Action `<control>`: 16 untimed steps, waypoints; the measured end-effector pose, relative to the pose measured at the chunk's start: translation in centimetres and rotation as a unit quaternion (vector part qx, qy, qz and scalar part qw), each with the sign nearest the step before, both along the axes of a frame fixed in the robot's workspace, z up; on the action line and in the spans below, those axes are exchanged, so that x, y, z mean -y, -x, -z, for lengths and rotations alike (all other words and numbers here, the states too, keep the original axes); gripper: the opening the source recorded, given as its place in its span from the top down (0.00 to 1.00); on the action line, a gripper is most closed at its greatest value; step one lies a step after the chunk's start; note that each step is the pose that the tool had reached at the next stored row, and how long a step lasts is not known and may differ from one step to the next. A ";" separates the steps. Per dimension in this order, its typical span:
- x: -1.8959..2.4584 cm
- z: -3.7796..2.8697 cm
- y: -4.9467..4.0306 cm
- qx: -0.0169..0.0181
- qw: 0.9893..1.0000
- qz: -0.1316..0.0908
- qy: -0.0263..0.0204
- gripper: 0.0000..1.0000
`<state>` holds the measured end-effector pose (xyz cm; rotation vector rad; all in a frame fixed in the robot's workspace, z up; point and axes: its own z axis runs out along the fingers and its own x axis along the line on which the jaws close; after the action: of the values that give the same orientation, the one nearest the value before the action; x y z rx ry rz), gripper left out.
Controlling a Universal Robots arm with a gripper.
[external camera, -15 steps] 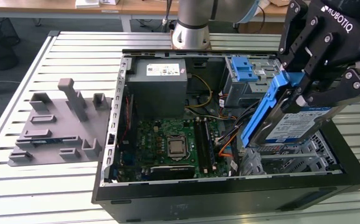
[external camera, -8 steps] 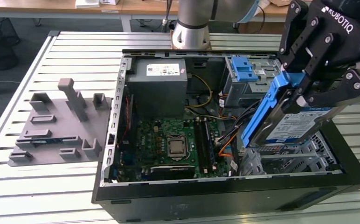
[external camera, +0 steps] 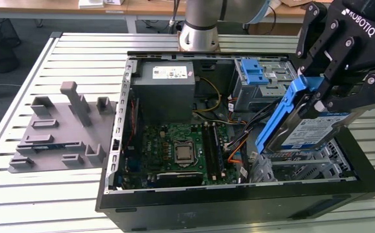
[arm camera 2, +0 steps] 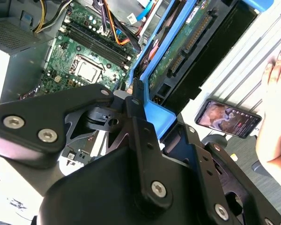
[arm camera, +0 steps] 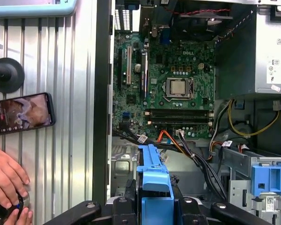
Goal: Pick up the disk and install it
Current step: 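Insert the disk into the insertion slot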
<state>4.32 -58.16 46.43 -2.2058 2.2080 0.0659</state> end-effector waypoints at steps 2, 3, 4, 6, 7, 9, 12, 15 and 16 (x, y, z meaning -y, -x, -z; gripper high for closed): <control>0.00 0.01 -0.02 0.000 1.000 0.000 0.000 0.64; 0.00 0.00 -0.02 0.000 1.000 0.000 0.000 0.64; 0.00 0.01 -0.02 0.000 1.000 0.000 0.000 0.64; 0.00 0.01 -0.02 0.000 1.000 0.000 0.000 0.64; 0.00 0.01 -0.03 0.000 1.000 0.000 0.000 0.64; 0.00 0.06 -0.05 0.000 1.000 0.000 0.000 0.64; 0.00 0.19 -0.39 0.000 1.000 0.000 0.000 0.64; 0.00 0.40 -0.75 0.000 1.000 0.000 0.000 0.64; 0.00 0.48 -0.89 0.000 1.000 0.000 0.000 0.64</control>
<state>5.21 -58.16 45.95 -2.2059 2.2077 0.0660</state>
